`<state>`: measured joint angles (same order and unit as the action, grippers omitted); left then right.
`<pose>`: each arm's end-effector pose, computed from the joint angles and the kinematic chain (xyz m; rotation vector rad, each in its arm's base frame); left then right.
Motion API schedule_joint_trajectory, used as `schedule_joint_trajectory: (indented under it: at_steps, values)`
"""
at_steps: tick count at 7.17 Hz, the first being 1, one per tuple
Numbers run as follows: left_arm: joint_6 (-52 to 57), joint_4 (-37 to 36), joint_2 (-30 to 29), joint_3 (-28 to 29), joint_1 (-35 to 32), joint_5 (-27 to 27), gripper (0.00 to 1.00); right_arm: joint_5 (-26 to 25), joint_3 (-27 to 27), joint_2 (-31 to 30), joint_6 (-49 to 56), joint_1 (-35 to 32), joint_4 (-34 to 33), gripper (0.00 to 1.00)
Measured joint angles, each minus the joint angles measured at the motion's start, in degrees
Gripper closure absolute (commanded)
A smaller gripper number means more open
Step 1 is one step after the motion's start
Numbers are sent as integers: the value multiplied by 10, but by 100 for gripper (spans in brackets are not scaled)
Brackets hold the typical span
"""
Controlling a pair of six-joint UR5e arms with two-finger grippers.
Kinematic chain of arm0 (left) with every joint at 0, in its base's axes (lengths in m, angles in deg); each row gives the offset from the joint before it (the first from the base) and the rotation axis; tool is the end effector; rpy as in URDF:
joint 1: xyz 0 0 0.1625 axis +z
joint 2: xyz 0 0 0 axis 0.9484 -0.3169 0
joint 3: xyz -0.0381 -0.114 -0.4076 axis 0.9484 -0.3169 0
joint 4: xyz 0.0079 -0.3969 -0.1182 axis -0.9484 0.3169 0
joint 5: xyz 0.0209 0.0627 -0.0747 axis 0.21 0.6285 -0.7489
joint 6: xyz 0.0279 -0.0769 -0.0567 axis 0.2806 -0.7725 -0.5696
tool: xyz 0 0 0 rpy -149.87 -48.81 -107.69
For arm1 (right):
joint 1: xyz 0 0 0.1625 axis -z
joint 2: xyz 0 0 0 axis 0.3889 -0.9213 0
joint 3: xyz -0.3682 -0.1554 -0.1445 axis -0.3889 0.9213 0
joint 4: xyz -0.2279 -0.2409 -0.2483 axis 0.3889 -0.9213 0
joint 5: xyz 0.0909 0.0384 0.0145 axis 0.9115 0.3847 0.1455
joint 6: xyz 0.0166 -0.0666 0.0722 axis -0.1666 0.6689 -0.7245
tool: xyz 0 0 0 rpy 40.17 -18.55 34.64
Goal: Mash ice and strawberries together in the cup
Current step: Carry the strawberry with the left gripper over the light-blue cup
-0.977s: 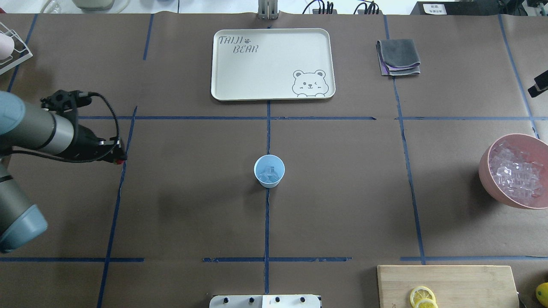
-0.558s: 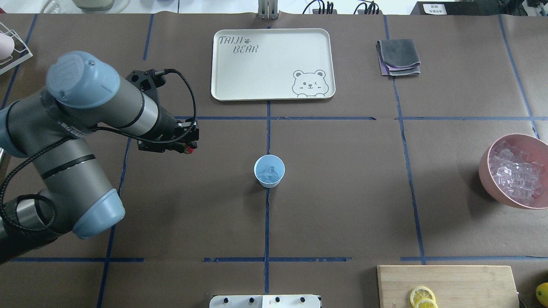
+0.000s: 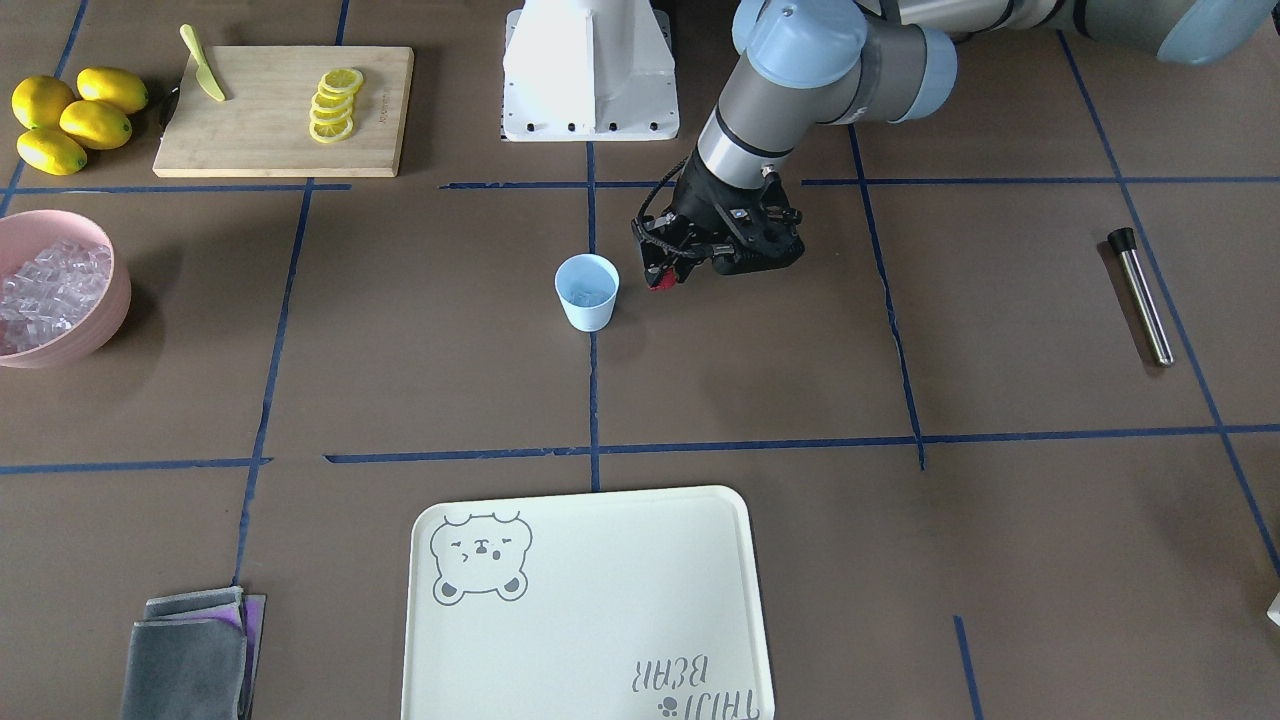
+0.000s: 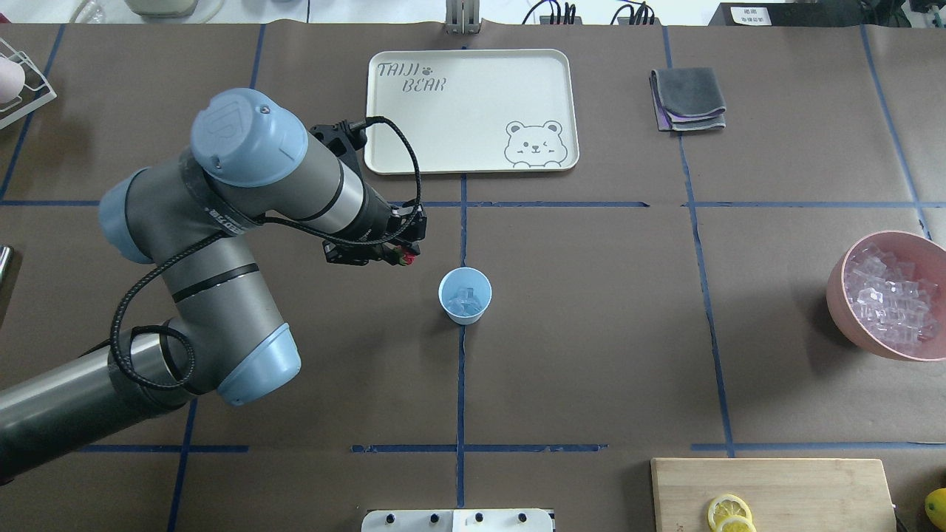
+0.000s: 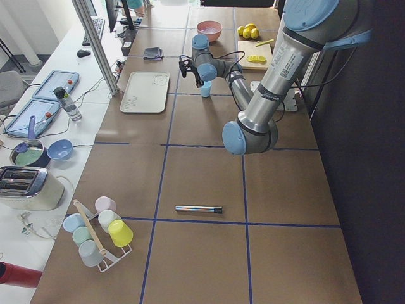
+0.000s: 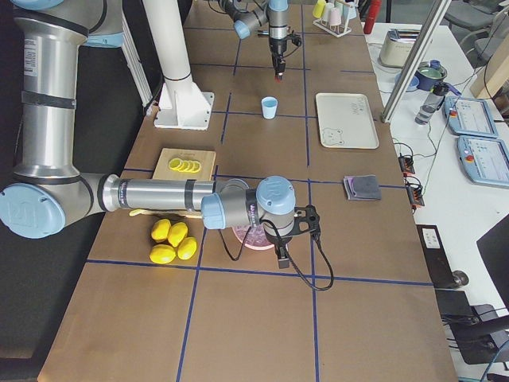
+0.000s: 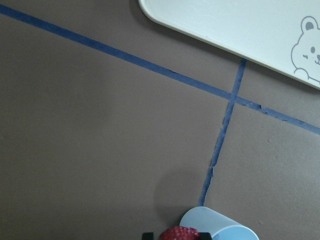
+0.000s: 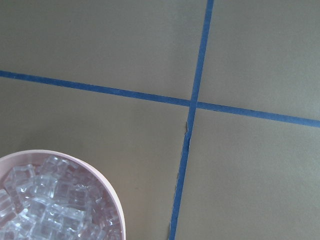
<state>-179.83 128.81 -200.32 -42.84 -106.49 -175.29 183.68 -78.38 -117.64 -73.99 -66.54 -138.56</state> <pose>0.4859 -0.4491 0.1800 -0.0850 1.1140 -0.3132 0.0564 -0.4460 0.6326 0.1748 -0.8109 -0.0959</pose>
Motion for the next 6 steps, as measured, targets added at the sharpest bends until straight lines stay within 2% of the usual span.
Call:
schedule_joint_trajectory:
  at_steps: [2,6]
  values:
    - [-18,43,-18,35,19,1,100,2,3,-3,-2,-2,4,1]
    - [-36,69,-57,80,51,46,100,2,2,-3,-2,-2,5,1]
